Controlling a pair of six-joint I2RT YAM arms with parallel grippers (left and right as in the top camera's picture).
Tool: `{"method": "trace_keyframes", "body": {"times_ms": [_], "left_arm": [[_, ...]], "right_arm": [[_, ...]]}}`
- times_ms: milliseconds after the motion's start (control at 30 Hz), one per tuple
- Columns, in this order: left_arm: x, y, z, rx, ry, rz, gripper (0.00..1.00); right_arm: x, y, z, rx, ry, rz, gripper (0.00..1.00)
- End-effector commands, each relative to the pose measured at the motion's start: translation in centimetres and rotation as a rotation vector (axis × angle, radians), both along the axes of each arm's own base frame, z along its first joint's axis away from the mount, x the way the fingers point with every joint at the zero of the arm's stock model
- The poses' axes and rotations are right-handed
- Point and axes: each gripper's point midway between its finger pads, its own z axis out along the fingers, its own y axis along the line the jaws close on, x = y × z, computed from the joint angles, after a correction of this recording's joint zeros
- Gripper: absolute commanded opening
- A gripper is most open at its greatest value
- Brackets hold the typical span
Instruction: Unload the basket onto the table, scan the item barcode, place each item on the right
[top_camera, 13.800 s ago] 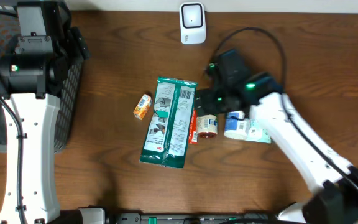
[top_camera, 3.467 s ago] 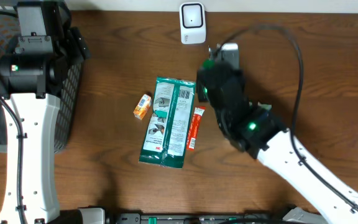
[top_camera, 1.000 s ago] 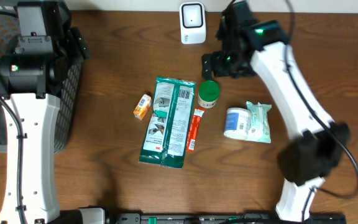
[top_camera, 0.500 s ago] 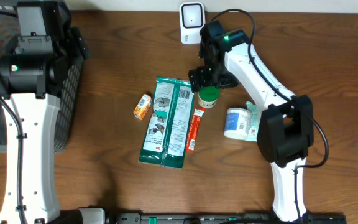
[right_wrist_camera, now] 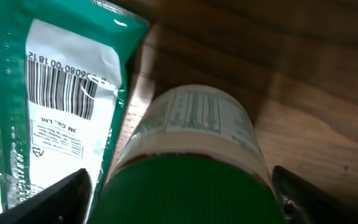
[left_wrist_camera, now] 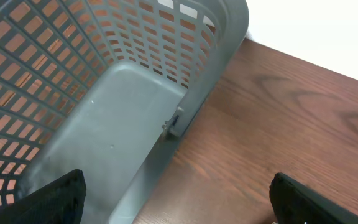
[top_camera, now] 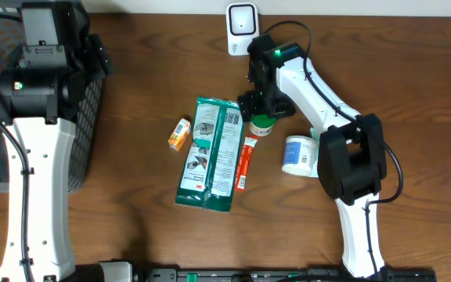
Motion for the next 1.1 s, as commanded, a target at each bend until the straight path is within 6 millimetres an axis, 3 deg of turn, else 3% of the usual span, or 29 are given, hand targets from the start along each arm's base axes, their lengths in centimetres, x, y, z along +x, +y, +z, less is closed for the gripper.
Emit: {"method": "trace_keyframes", "body": {"times_ms": [0, 200, 367, 433, 533, 667, 900, 1067], "left_arm": [[0.0, 0.4, 0.3, 0.011, -0.007, 0.017, 0.90], [0.0, 0.4, 0.3, 0.011, -0.007, 0.017, 0.90], [0.0, 0.4, 0.3, 0.011, -0.007, 0.017, 0.90], [0.0, 0.4, 0.3, 0.011, -0.007, 0.017, 0.90], [0.0, 0.4, 0.3, 0.011, -0.007, 0.017, 0.90], [0.0, 0.4, 0.3, 0.011, -0.007, 0.017, 0.90], [0.0, 0.4, 0.3, 0.011, -0.007, 0.017, 0.90], [0.0, 0.4, 0.3, 0.011, -0.007, 0.017, 0.90]], "right_arm": [[-0.2, 0.1, -0.3, -0.010, 0.007, 0.011, 0.80], [-0.2, 0.2, -0.2, -0.009, 0.003, 0.013, 0.76], [0.3, 0.2, 0.8, -0.003, -0.011, 0.006, 0.60], [0.3, 0.2, 1.2, -0.004, -0.012, 0.006, 0.60], [0.3, 0.2, 1.8, -0.003, -0.011, 0.014, 0.71], [-0.1, 0.0, 2.0, -0.008, 0.000, 0.067, 0.76], [-0.3, 0.1, 1.9, -0.017, 0.000, 0.086, 0.77], [-0.7, -0.2, 1.9, -0.057, 0.005, 0.093, 0.72]]}}
